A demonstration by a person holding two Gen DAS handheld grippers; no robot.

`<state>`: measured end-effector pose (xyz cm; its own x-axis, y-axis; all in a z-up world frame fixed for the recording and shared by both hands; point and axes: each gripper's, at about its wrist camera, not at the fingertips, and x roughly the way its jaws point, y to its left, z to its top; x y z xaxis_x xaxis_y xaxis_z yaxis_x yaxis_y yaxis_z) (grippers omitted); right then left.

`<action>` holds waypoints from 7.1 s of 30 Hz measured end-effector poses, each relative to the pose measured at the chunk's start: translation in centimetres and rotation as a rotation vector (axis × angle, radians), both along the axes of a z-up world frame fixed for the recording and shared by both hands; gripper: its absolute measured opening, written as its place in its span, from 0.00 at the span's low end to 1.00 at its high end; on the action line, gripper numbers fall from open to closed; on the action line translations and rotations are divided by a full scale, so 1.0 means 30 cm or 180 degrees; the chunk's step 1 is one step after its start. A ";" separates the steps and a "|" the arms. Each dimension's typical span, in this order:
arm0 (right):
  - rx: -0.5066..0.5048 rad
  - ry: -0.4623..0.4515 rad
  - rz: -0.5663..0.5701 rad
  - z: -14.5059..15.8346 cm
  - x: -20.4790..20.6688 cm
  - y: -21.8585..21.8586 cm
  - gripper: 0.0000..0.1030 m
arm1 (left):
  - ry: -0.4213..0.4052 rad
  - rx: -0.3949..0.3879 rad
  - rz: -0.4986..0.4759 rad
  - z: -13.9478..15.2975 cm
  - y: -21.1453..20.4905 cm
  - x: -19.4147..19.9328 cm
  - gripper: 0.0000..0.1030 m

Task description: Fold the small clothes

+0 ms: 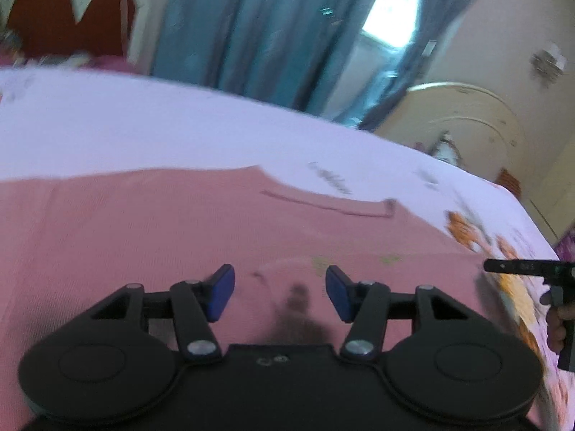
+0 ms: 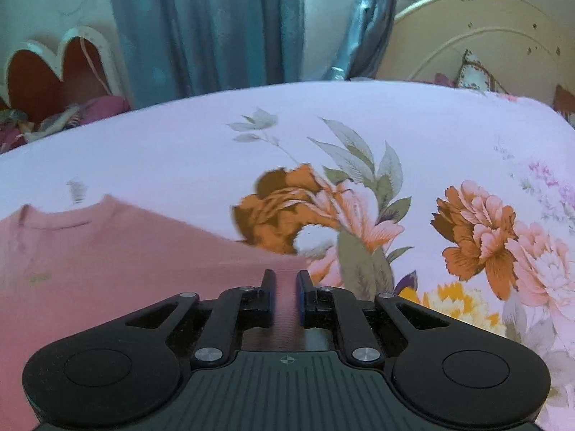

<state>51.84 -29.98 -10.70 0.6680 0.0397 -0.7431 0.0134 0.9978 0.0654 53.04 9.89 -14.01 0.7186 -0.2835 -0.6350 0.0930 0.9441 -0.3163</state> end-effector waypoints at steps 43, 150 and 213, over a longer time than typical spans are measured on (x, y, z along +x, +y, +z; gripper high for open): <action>0.0107 -0.0184 -0.0244 0.060 -0.464 0.290 0.71 | 0.0040 0.0399 0.1444 0.040 0.583 -0.468 0.84; 0.0548 -0.0130 0.0066 0.013 -0.346 0.419 0.08 | 0.0242 0.0440 0.0450 -0.031 0.459 -0.349 0.12; 0.0191 -0.0001 0.1052 -0.038 -0.354 0.756 0.53 | -0.0073 0.0636 -0.0480 -0.148 0.292 -0.207 0.56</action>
